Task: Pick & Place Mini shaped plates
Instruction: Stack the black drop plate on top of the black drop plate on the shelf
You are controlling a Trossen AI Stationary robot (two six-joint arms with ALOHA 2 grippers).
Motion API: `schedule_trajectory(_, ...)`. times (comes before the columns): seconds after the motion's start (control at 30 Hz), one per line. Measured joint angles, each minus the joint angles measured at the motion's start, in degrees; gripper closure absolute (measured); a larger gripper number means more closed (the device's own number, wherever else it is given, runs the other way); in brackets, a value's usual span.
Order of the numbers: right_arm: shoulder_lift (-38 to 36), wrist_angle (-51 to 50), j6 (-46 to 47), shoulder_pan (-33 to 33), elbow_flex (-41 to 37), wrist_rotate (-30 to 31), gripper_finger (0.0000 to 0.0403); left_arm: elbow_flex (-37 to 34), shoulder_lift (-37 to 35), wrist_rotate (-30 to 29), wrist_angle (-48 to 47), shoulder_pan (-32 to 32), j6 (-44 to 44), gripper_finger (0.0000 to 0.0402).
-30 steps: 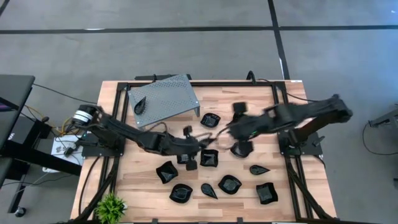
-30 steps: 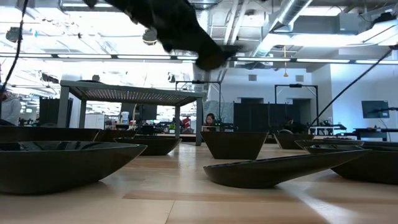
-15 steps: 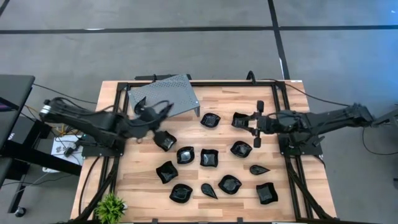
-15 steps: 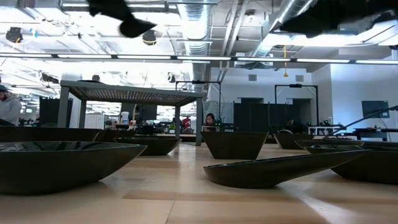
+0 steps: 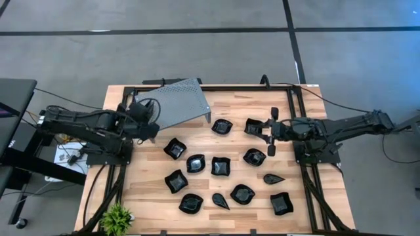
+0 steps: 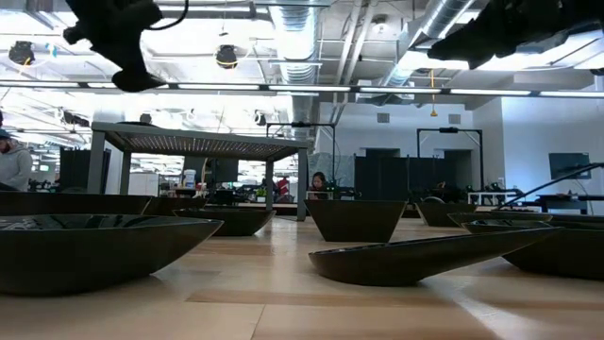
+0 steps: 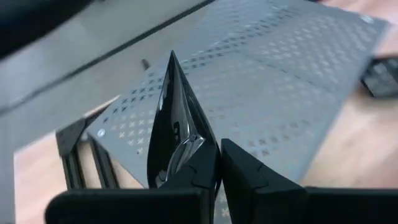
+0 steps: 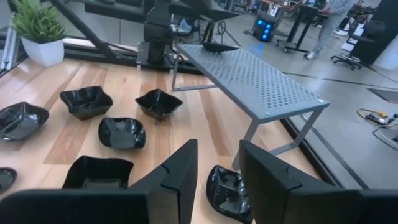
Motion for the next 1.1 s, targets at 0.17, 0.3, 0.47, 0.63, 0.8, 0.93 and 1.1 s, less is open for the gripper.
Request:
schedule_trajectory(0.17, 0.75, 0.06, 0.00, 0.11, 0.00, 0.00, 0.0290, 0.00, 2.25, 3.34, 0.12, 3.41, -1.40, 0.0383)
schedule_trajectory(0.3, 0.72, 0.34, -0.02, 0.09, 0.00, 0.00, 0.0290, 0.00, 5.28, 4.52, 0.12, 5.48, -1.37, 0.0383)
schedule_trajectory(0.47, 0.66, 1.03, -0.02, 0.09, 0.00, 0.00, 0.0290, 0.00, 8.30, 4.37, 0.10, 8.60, -0.67, 0.0384)
schedule_trajectory(0.63, 0.66, 1.57, -0.02, 0.09, 0.00, 0.00, 0.0290, -0.02, 9.15, 4.40, -0.14, 11.09, -0.64, 0.0383)
schedule_trajectory(0.8, 0.66, 1.79, -0.02, 0.09, 0.00, 0.00, 0.0290, -0.04, 9.56, 4.82, 0.05, 11.48, -0.80, 0.0383)
schedule_trajectory(0.93, 0.66, 1.79, -0.02, 0.09, 0.00, 0.00, 0.0290, -0.23, 10.72, 4.80, 0.26, 11.46, -0.91, 0.0382)
schedule_trajectory(1.1, 0.66, 1.95, -0.02, 0.20, 0.02, 0.00, 0.0290, -2.51, 10.86, 4.80, 0.55, 11.46, -0.96, 0.0381)
